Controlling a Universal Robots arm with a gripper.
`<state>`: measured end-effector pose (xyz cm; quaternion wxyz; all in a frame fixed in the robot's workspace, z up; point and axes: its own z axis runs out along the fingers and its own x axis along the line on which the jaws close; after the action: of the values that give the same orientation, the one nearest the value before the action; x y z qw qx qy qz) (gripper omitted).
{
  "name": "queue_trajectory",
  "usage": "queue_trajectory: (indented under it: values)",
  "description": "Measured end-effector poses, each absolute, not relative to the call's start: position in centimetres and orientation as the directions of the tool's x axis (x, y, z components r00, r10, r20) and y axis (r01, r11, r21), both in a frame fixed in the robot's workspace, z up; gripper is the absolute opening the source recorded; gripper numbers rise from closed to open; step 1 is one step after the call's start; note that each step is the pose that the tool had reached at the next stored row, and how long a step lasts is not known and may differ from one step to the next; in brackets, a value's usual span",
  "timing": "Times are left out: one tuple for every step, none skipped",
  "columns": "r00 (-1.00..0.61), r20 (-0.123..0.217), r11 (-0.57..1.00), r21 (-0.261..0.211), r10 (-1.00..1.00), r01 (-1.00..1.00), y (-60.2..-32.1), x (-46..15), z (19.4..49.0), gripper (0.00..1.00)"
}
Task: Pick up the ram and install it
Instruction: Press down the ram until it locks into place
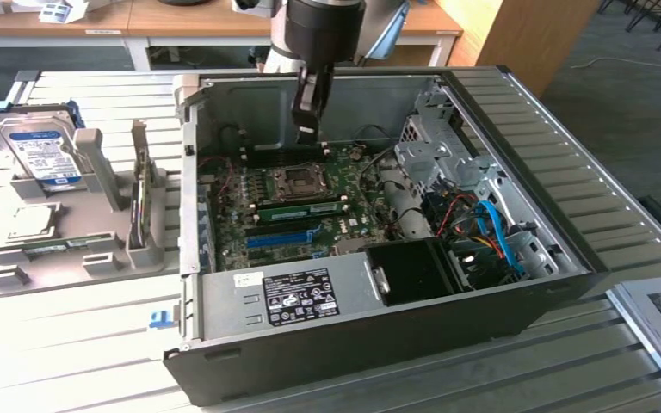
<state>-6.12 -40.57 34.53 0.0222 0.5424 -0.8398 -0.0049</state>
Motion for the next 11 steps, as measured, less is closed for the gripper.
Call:
queue_trajectory:
  values:
    - [-0.427,0.032,0.428,0.032,-0.904,-0.903,-40.57,-6.12,34.53,0.1]
    - [-0.443,0.032,0.444,0.032,-0.896,-0.895,-40.57,-6.12,34.52,0.1]
    - [-0.46,0.032,0.461,0.032,-0.887,-0.887,-40.57,-6.13,34.52,0.1]
    - [-0.476,0.032,0.477,0.032,-0.879,-0.878,-40.57,-6.12,34.52,0.1]
    - [-0.492,0.032,0.493,0.032,-0.87,-0.87,-40.57,-6.12,34.51,0.1]
    - [-0.507,0.032,0.508,0.032,-0.861,-0.861,-40.57,-6.12,34.51,0.1]
    - [-0.523,0.032,0.524,0.032,-0.852,-0.851,-40.57,-6.13,34.5,0.1]
    - [-0.538,0.032,0.539,0.032,-0.842,-0.842,-40.57,-6.12,34.5,0.1]
    - [-0.553,0.032,0.554,0.032,-0.833,-0.832,-40.57,-6.13,34.5,0.1]
    - [-0.569,0.032,0.57,0.032,-0.822,-0.821,-40.57,-6.13,34.49,0.1]
    - [-0.584,0.032,0.585,0.032,-0.811,-0.811,-40.57,-6.12,34.48,0.1]
